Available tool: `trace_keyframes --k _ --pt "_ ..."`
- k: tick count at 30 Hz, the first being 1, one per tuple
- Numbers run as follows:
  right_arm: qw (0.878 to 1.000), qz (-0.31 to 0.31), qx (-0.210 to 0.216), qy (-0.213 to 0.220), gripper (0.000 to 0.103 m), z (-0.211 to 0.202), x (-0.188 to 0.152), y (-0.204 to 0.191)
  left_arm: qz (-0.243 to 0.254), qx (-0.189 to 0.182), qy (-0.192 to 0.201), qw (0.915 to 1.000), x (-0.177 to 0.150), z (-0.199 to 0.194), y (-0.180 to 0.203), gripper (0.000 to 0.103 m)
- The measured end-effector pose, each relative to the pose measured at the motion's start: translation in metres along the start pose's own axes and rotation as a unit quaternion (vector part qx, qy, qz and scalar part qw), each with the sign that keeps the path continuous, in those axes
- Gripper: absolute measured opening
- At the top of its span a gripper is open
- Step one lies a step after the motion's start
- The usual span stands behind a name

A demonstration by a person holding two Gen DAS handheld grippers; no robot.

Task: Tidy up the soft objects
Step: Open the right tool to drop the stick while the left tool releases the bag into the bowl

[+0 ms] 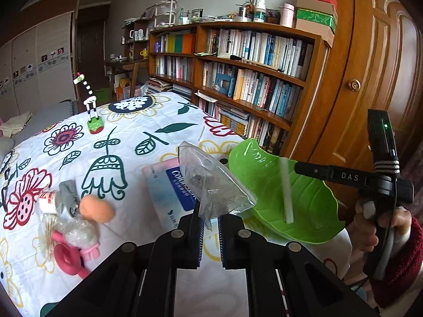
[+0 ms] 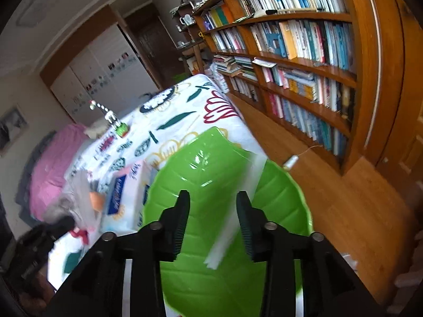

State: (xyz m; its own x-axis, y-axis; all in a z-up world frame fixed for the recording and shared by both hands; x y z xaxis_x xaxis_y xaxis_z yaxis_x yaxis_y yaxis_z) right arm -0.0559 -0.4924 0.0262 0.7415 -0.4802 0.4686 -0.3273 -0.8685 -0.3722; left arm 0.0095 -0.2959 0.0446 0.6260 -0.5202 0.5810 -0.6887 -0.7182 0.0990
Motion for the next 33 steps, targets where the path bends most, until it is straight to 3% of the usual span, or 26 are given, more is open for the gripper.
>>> trace_keyframes --k 2,8,20,21,23,24,25,27,33 --pt "1.0 0.009 0.026 0.0 0.04 0.003 0.003 0.002 0.002 -0.004 -0.003 1.0 0.002 0.004 0.003 0.01" --pt "0.999 0.007 0.035 0.009 0.044 0.003 0.003 0.003 0.015 -0.021 -0.015 0.9996 0.01 0.018 0.019 0.01" --pt "0.999 0.011 -0.002 0.049 0.053 -0.011 0.01 0.015 0.059 -0.078 -0.05 0.9939 0.02 0.058 0.069 0.014" --pt "0.999 0.013 -0.002 0.05 0.053 -0.012 0.01 0.016 0.06 -0.084 -0.052 0.9932 0.02 0.061 0.072 0.018" --pt "0.998 0.014 -0.006 0.054 0.053 -0.015 0.011 0.018 0.062 -0.099 -0.055 0.9917 0.022 0.066 0.077 0.047" --pt "0.998 0.014 -0.008 0.055 0.053 -0.016 0.011 0.019 0.061 -0.1 -0.053 0.9917 0.023 0.068 0.079 0.083" --pt "0.998 0.014 -0.009 0.058 0.053 -0.017 0.011 0.019 0.057 -0.099 -0.045 0.9925 0.024 0.068 0.079 0.103" --pt "0.998 0.015 -0.009 0.06 0.053 -0.018 0.012 0.02 0.052 -0.098 -0.028 0.9934 0.025 0.064 0.077 0.103" --pt "0.997 0.017 -0.012 0.068 0.054 -0.023 0.012 0.022 0.042 -0.078 -0.032 0.9956 0.022 0.065 0.066 0.103"
Point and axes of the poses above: each gripper's, at about its wrist camera, not at the fingertips, and z roughly the way its jaws point, y to its right, x to its top, the point moved 8 cm from there along z, roughly the way its jaws point, and after that the axes turned 14 degrees about -y, right-handed, at the moved point
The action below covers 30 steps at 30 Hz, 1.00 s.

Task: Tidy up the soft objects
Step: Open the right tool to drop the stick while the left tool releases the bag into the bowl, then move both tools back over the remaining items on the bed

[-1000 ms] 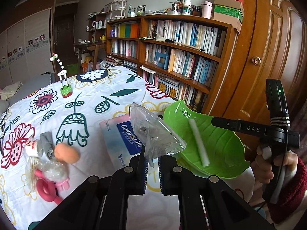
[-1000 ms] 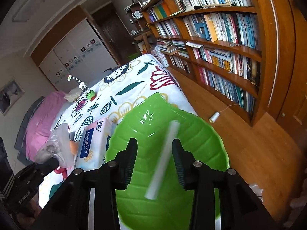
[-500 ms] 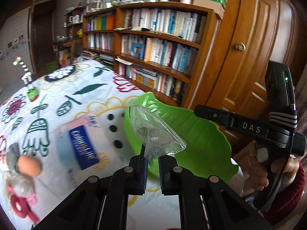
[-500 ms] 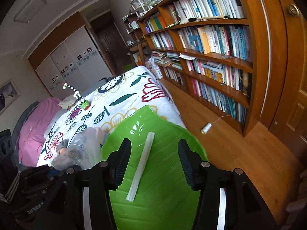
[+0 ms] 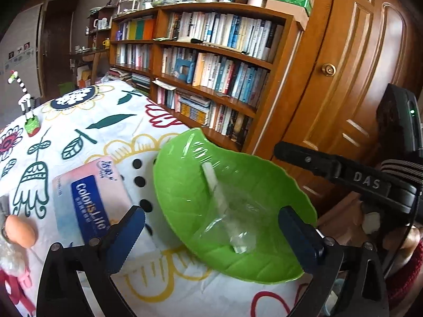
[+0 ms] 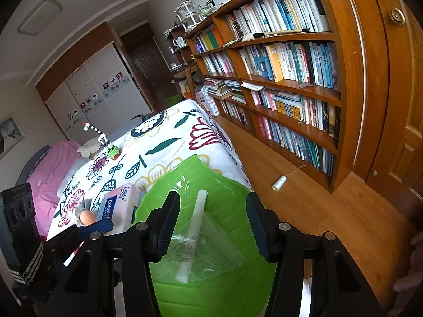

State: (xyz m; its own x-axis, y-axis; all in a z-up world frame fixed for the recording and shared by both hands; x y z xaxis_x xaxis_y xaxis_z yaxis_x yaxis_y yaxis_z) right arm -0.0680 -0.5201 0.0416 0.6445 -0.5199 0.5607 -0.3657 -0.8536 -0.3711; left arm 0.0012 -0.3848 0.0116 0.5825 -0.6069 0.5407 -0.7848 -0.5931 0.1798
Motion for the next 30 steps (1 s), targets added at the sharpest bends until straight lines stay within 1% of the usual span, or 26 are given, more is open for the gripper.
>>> trace_keyframes --k 2,7,15,20,24,30 --pt "1.0 -0.001 0.003 0.0 0.056 0.0 0.0 -0.003 -0.001 0.015 -0.001 0.9999 0.0 0.0 -0.002 0.103" --pt "1.0 -0.01 0.009 0.0 0.058 0.0 -0.004 -0.011 -0.003 0.036 -0.002 0.9993 -0.004 -0.003 -0.008 0.103" --pt "0.999 -0.029 0.019 0.004 0.06 0.001 -0.01 -0.026 -0.016 0.051 0.0 0.9986 -0.013 -0.013 -0.02 0.103" --pt "0.998 -0.05 0.028 0.01 0.06 0.0 -0.016 -0.043 -0.027 0.063 0.006 0.9976 -0.019 -0.022 -0.031 0.103" --pt "0.997 -0.068 0.033 0.011 0.065 -0.001 -0.021 -0.058 -0.042 0.072 0.01 0.9965 -0.025 -0.029 -0.044 0.103" --pt "0.994 -0.096 0.042 0.013 0.069 -0.001 -0.03 -0.083 -0.066 0.099 0.015 0.9929 -0.038 -0.041 -0.068 0.103"
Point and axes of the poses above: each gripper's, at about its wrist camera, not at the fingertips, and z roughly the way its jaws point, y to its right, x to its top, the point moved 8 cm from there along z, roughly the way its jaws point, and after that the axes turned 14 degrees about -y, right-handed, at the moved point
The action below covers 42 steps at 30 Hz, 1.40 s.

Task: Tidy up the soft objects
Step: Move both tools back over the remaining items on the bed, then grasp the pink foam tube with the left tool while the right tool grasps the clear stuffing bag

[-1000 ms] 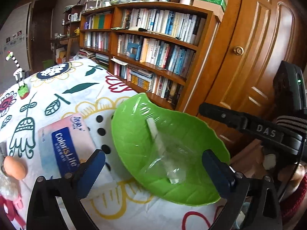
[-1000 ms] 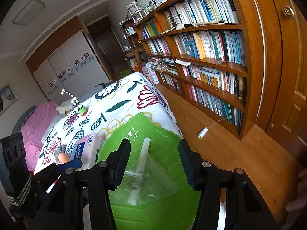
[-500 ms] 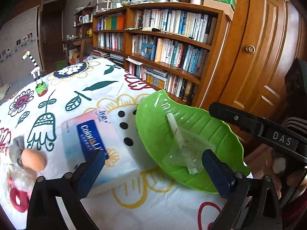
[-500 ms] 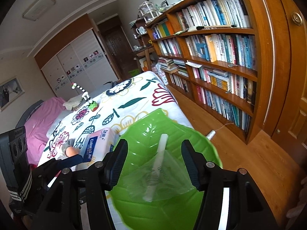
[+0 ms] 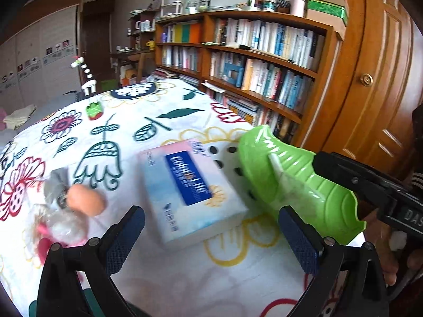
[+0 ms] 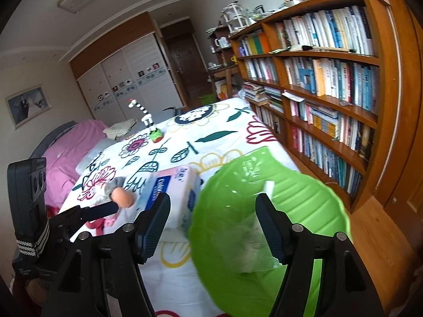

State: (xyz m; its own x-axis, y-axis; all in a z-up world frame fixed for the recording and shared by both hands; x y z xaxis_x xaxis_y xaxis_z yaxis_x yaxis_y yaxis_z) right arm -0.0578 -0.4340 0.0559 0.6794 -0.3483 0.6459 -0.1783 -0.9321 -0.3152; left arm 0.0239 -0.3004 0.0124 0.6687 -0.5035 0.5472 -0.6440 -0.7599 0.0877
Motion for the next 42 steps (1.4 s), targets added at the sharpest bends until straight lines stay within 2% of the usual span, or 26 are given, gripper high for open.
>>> trace_keyframes --k 6,15,25,32,38,41,42 --pt "1.0 -0.015 0.023 -0.005 0.075 0.005 -0.004 -0.022 -0.028 0.015 0.002 0.9995 -0.013 -0.007 -0.027 0.103" --pt "0.998 -0.038 0.052 -0.025 0.075 0.023 -0.015 -0.061 -0.076 0.048 0.011 0.9959 -0.037 -0.024 -0.073 0.103" --pt "0.995 -0.064 0.07 -0.04 0.075 0.038 -0.023 -0.102 -0.154 0.086 0.031 0.9838 -0.057 -0.042 -0.138 0.103" --pt "0.992 -0.099 0.073 -0.039 0.075 0.044 -0.025 -0.131 -0.172 0.091 0.022 0.9806 -0.062 -0.029 -0.163 0.102" --pt "0.989 -0.111 0.084 -0.052 0.075 0.053 -0.028 -0.148 -0.178 0.072 0.002 0.9813 -0.065 -0.01 -0.171 0.081" --pt "0.988 -0.117 0.085 -0.057 0.075 0.058 -0.029 -0.154 -0.185 0.064 -0.004 0.9807 -0.069 -0.006 -0.175 0.066" --pt "0.987 -0.12 0.085 -0.059 0.075 0.06 -0.029 -0.157 -0.188 0.061 -0.005 0.9802 -0.071 -0.006 -0.177 0.059"
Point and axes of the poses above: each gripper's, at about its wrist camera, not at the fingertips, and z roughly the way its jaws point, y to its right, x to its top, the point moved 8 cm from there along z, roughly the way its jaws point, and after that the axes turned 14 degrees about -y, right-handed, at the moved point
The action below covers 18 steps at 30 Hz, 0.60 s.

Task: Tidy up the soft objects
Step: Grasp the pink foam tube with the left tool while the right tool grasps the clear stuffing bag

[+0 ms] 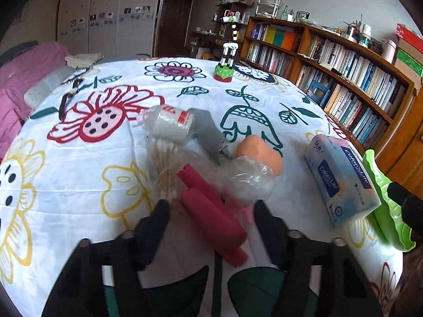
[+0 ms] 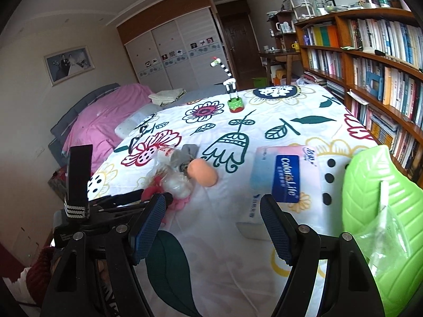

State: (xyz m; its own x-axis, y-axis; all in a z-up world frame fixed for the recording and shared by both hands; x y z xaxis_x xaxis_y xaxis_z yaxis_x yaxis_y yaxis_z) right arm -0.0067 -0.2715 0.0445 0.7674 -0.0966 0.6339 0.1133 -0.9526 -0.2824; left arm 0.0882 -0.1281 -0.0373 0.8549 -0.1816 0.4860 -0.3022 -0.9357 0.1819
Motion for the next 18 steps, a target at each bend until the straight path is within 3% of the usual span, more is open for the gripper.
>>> trace_keyframes --k 6,18 --pt "1.0 -0.009 0.004 -0.01 0.075 0.016 0.006 -0.011 -0.002 -0.012 0.001 0.9999 -0.006 -0.008 -0.005 0.036" --pt "0.998 -0.045 0.022 -0.043 0.075 0.057 0.018 -0.046 -0.013 -0.022 0.005 0.9997 -0.023 -0.027 -0.02 0.029"
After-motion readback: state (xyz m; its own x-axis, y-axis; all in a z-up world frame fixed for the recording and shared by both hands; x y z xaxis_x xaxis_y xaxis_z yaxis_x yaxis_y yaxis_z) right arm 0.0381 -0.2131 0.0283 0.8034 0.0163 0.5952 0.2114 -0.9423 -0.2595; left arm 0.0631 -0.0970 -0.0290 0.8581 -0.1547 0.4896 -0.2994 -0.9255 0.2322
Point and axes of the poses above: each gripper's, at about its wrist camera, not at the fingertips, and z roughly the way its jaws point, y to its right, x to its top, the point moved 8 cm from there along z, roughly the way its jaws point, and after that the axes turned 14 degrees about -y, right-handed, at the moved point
